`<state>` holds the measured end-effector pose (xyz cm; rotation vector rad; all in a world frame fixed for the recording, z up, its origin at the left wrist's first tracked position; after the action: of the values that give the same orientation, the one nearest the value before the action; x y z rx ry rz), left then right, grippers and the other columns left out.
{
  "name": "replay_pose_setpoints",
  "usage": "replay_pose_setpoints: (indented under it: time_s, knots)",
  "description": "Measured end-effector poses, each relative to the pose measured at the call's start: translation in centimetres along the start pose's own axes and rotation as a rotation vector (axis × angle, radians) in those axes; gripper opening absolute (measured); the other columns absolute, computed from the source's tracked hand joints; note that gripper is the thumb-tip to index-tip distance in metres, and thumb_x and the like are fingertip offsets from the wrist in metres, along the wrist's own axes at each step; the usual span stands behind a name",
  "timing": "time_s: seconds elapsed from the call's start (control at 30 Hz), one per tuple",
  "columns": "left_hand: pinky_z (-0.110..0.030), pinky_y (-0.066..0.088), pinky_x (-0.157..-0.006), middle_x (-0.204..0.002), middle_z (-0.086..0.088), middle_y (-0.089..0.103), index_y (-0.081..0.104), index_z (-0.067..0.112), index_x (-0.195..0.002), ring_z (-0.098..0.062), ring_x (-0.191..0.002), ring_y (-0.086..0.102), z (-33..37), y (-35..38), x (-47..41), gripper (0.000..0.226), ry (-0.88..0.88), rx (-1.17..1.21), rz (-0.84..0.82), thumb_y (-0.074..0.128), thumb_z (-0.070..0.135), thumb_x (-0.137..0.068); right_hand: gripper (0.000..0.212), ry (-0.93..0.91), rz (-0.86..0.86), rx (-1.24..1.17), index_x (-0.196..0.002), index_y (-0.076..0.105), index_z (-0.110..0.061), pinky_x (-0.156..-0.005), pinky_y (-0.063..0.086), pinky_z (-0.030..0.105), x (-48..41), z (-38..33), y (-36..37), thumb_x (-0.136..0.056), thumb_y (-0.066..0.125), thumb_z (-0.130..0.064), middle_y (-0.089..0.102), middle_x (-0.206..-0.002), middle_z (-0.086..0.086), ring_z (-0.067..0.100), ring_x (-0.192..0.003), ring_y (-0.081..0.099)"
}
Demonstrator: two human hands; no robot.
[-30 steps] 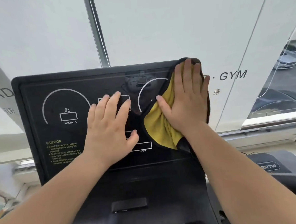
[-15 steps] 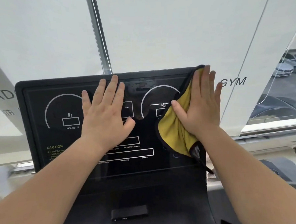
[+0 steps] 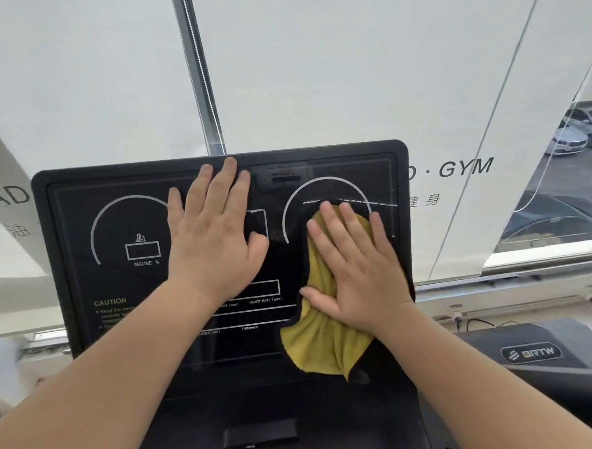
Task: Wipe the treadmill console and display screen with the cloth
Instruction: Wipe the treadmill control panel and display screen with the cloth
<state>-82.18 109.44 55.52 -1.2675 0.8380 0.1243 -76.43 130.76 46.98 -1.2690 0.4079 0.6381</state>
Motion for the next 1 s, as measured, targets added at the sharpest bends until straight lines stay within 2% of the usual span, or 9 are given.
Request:
replay_pose_setpoints:
  time_s: [0.2,0.3,0.43,0.57,0.63,0.7,0.77,0.87,1.0]
  knots:
    - [-0.062,0.006,-0.122,-0.166,-0.006,0.025,0.033,0.014,-0.155,-0.031,-0.154,0.015,0.4,0.1,-0.2,0.079,-0.028,0.002,-0.034,0.047,0.039,-0.081,0.1,0.491,-0.005,-0.107,-0.164,0.0,-0.012,-0.127,-0.004,0.058,-3.6,6.2,-2.0,-0.094,0.033,-0.075,-0.008,-0.172,0.014,0.033,-0.159,-0.008]
    - [-0.06,0.003,-0.123,-0.166,-0.006,0.025,0.034,0.014,-0.154,-0.031,-0.154,0.013,1.0,0.0,-0.2,0.078,-0.064,0.03,-0.039,0.045,0.039,-0.081,0.1,0.571,0.029,-0.169,-0.164,-0.001,-0.009,-0.126,-0.007,0.059,-7.3,3.8,-2.9,-0.095,0.03,-0.075,-0.009,-0.172,0.015,0.034,-0.158,-0.012]
    - [-0.059,0.005,-0.123,-0.166,-0.003,0.026,0.035,0.016,-0.155,-0.028,-0.154,0.014,0.7,-0.4,-0.3,0.077,-0.052,0.033,-0.034,0.044,0.04,-0.082,0.097,0.36,0.01,-0.135,-0.165,-0.001,-0.01,-0.126,-0.005,0.059,-9.2,-1.4,-2.9,-0.097,0.025,-0.075,-0.008,-0.172,0.014,0.033,-0.158,-0.01]
    - [-0.06,0.005,-0.124,-0.165,-0.004,0.028,0.038,0.017,-0.154,-0.028,-0.154,0.016,-0.5,-0.5,0.4,0.077,-0.014,0.014,0.021,0.048,0.037,-0.081,0.092,0.032,-0.038,-0.092,-0.165,0.005,-0.015,-0.127,0.0,0.057,-4.5,-5.1,-1.1,-0.099,0.031,-0.073,-0.006,-0.173,0.008,0.029,-0.159,-0.009]
    - [-0.06,0.003,-0.123,-0.165,-0.008,0.026,0.037,0.015,-0.154,-0.032,-0.155,0.014,-1.3,-0.2,1.6,0.079,-0.008,-0.012,0.054,0.051,0.04,-0.08,0.093,-0.097,-0.049,-0.047,-0.165,0.011,-0.017,-0.128,0.004,0.057,-1.2,-5.1,0.1,-0.097,0.039,-0.072,0.0,-0.174,0.006,0.028,-0.16,-0.004]
    - [-0.06,0.004,-0.123,-0.164,-0.011,0.025,0.037,0.016,-0.153,-0.035,-0.154,0.014,-2.1,0.5,3.5,0.081,-0.007,-0.031,0.056,0.053,0.044,-0.08,0.095,-0.112,-0.04,-0.008,-0.165,0.014,-0.019,-0.127,0.006,0.057,1.2,-3.1,0.8,-0.094,0.043,-0.074,0.005,-0.173,0.006,0.027,-0.16,0.001]
    - [-0.061,0.007,-0.123,-0.163,-0.012,0.026,0.04,0.016,-0.152,-0.036,-0.153,0.018,-2.9,1.3,5.8,0.081,0.0,-0.048,0.028,0.054,0.046,-0.079,0.098,-0.003,-0.044,0.023,-0.165,0.012,-0.018,-0.127,0.006,0.058,2.1,0.2,0.9,-0.091,0.042,-0.075,0.005,-0.173,0.007,0.029,-0.16,0.001]
    - [-0.06,0.014,-0.122,-0.159,-0.013,0.034,0.048,0.015,-0.148,-0.036,-0.15,0.026,-3.3,2.4,9.9,0.073,0.076,-0.042,0.011,0.056,0.043,-0.081,0.098,0.28,-0.071,-0.051,-0.164,0.009,-0.014,-0.127,0.001,0.058,1.8,3.8,0.2,-0.092,0.037,-0.073,-0.002,-0.173,0.008,0.029,-0.159,-0.007]
    - [-0.058,0.022,-0.121,-0.154,-0.012,0.043,0.054,0.014,-0.143,-0.035,-0.146,0.034,-2.0,4.0,14.7,0.066,0.159,-0.005,-0.03,0.059,0.038,-0.082,0.09,0.534,-0.06,-0.163,-0.164,0.004,-0.011,-0.127,-0.001,0.058,1.3,0.9,0.1,-0.097,0.033,-0.064,-0.004,-0.173,0.013,0.035,-0.158,-0.006]
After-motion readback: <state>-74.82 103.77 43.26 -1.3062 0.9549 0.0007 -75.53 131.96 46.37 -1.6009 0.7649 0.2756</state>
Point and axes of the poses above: each hand's wrist, its own x-axis away from the middle knuckle, its own y-axis out of the palm, z = x × y, the point moved 1 cm from there along -x, towards the middle knuckle
